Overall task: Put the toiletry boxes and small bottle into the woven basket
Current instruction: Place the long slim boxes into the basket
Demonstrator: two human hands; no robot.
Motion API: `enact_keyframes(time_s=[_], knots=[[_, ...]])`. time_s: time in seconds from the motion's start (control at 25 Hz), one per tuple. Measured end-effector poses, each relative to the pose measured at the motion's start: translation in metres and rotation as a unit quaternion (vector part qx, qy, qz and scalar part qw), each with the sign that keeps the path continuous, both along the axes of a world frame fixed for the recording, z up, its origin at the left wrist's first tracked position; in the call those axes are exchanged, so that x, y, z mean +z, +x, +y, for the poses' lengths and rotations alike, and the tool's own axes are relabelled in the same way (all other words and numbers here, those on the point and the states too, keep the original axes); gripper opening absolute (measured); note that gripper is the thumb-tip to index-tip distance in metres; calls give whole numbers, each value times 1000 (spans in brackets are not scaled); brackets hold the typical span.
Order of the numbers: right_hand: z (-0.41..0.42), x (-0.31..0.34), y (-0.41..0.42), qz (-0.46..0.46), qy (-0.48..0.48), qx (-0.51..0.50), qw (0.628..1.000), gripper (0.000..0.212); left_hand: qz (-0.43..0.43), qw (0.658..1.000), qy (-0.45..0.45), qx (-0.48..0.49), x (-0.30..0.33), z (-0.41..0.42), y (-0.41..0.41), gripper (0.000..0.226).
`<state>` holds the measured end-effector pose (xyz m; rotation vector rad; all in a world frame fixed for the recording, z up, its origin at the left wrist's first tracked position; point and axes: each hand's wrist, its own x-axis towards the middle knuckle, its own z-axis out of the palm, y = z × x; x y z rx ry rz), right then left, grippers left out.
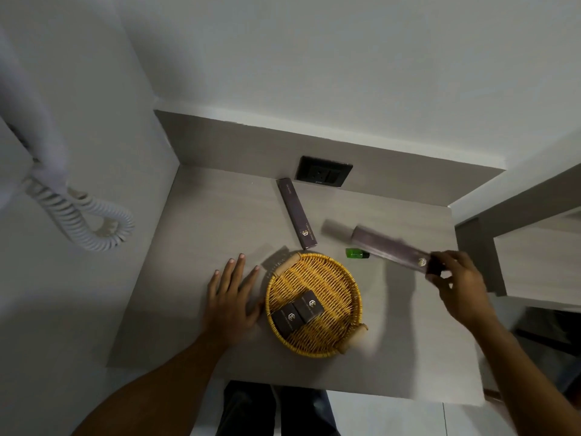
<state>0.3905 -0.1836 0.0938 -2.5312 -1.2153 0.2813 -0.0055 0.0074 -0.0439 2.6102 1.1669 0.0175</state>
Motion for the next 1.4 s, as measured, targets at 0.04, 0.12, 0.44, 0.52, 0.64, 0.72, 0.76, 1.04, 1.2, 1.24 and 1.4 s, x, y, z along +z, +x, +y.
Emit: enact_keyframes(time_s=[0.04,0.12,0.44,0.52,0.64,0.72,0.76,1.04,1.2,1.24,1.4], knots=[[-1,8,-7,-16,-5,69,997,47,2,1000,1,2,0,0,0,80],[1,10,-29,-24,-49,174,983,52,7,1000,-3,4,0,1,-1,81],[5,-27,-61,18,-139,210,968,62,6,1000,-15,6,-3,2,-1,89],[10,-29,-72,28,-141,225,964,59,7,1000,-20,6,-6,3,-1,89],[15,-32,-85,47,-131,239,961,54,7,1000,-24,9,-9,4,-1,90],[15,-35,-87,57,-135,231,962,52,6,1000,-23,7,-10,4,-1,92],[16,-36,-87,59,-139,228,962,52,5,1000,-23,6,-11,4,-1,92],[33,-19,-72,89,-175,228,954,54,-20,1000,-14,2,-9,3,-2,81],[105,-23,-88,112,-57,131,983,50,-24,1000,-7,-3,-9,3,-3,78],[131,-31,-98,132,-52,109,984,52,-23,1000,-6,-4,-10,3,-3,77],[203,-62,-123,195,-128,112,966,50,-6,1000,-3,14,-11,2,-2,77]])
